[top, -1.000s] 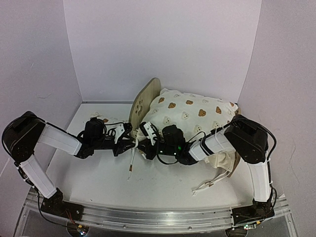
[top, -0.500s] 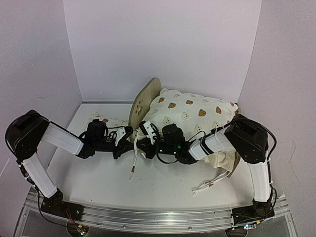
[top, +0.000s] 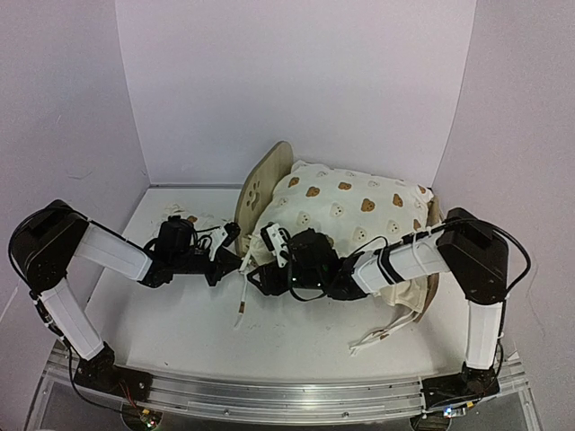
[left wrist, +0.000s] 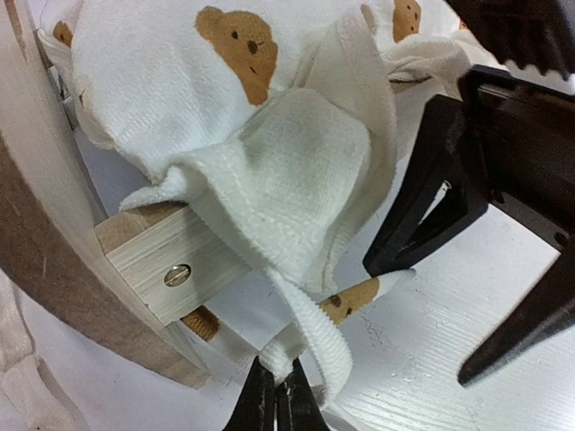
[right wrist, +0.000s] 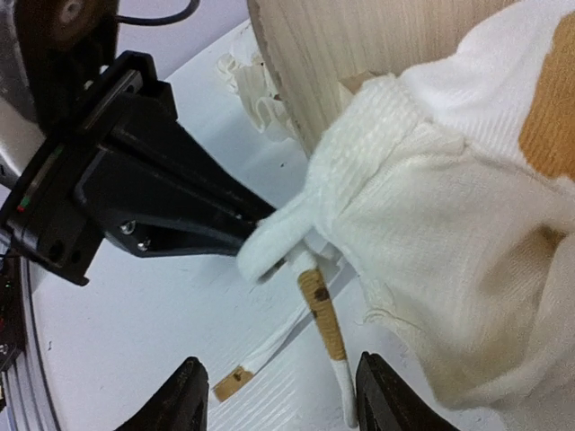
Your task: Set up the pet bed
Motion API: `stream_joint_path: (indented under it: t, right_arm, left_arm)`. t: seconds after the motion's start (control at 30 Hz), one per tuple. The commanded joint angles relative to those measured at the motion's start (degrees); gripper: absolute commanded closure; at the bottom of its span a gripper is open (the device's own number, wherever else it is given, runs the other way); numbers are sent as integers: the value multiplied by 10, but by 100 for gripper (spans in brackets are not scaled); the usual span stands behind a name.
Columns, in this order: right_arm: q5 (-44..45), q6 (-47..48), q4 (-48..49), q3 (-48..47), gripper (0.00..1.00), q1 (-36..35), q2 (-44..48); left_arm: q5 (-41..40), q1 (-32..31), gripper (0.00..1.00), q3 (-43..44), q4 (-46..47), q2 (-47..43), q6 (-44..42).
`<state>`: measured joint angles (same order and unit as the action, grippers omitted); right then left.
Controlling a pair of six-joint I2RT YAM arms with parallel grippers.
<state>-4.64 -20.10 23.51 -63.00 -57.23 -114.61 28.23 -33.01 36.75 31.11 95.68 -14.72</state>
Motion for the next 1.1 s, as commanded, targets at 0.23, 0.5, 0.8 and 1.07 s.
stream_joint_path:
  t: [0.23, 0.5, 0.8, 1.07]
  right_arm:
    - [148, -158, -6, -55, 26, -55, -59]
    - [172, -129, 45, -121, 37, -63, -144]
    - [221, -129, 62, -48, 97, -67, -116]
    - [196, -94, 65, -36, 100, -65, -109]
  left_arm:
    - [-20, 0, 100, 1, 41, -36, 78]
    - [-18, 0, 100, -6, 51, -45, 100]
    - [-71, 0, 100, -27, 61, -116, 132]
    - [-104, 0, 100, -20, 122, -177, 128]
